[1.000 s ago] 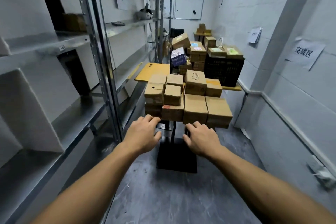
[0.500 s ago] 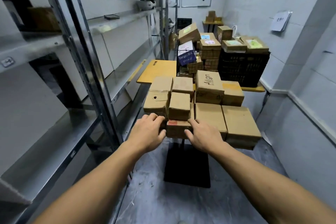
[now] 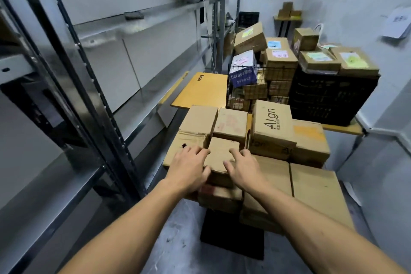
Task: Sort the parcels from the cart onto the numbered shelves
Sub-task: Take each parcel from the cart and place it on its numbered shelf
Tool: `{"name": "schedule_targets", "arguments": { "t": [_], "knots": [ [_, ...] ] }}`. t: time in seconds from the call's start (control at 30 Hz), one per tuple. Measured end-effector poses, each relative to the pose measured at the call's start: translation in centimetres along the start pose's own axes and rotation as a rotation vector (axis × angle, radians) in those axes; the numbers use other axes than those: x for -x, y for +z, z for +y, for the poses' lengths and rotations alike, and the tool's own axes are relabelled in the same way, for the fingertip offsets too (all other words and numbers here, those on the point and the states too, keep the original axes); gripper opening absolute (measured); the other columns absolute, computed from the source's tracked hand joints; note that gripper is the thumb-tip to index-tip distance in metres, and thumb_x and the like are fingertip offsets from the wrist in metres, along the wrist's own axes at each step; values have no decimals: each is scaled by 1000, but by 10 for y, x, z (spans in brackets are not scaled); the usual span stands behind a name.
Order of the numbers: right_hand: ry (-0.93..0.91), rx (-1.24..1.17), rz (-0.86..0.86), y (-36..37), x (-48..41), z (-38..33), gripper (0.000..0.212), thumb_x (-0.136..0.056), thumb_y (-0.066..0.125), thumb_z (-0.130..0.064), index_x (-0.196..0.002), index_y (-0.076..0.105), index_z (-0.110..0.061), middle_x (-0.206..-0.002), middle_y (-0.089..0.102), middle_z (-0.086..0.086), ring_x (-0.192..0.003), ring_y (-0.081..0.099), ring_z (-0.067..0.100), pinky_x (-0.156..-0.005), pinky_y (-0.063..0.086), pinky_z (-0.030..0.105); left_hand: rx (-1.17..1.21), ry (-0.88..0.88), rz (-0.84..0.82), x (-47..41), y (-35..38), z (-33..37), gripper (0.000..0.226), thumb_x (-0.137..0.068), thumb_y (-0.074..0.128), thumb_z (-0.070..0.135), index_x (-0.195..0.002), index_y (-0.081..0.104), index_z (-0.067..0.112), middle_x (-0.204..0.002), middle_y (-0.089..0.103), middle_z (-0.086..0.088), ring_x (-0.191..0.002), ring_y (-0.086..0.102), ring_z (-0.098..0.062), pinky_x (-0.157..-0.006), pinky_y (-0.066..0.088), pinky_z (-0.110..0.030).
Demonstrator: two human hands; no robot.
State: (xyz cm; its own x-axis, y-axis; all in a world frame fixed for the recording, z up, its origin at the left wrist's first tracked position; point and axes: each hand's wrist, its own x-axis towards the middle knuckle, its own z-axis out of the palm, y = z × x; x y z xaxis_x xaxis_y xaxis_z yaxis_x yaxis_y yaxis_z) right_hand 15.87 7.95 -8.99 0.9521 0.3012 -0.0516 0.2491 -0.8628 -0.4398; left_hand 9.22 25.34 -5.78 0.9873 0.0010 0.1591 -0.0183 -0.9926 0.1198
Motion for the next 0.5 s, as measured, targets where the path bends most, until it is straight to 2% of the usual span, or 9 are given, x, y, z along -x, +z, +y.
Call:
{"name": "schedule_targets", "arguments": {
  "t": [0.17,0.3,0.5],
  "knots": [
    [63,-158,-34,18,-12,7,49,-98,50,-48,-143,46,-27,-142,44,16,-130,46,38,-109,39,41,-11,6,0,-16,17,-4,49,-90,42,47,-135,47,28,-128,54,0,-115,45,-24,-99,36,-40],
    [124,-280,-56,30,-11,12,51,-98,54,-44,-146,43,-28,-134,51,20,-127,47,37,-105,37,34,-13,-1,-40,-16,32,-5,50,-89,41,47,-135,46,29,-131,52,2,-119,41,-23,-102,32,-39],
    [178,-505,-16,36,-7,9,54,-99,58,-33,-150,41,-28,-146,52,14,-132,49,34,-107,36,30,-9,5,-46,-7,46,-7,42,-87,43,47,-125,50,30,-126,54,5,-115,42,-21,-98,33,-37]
  ]
}}
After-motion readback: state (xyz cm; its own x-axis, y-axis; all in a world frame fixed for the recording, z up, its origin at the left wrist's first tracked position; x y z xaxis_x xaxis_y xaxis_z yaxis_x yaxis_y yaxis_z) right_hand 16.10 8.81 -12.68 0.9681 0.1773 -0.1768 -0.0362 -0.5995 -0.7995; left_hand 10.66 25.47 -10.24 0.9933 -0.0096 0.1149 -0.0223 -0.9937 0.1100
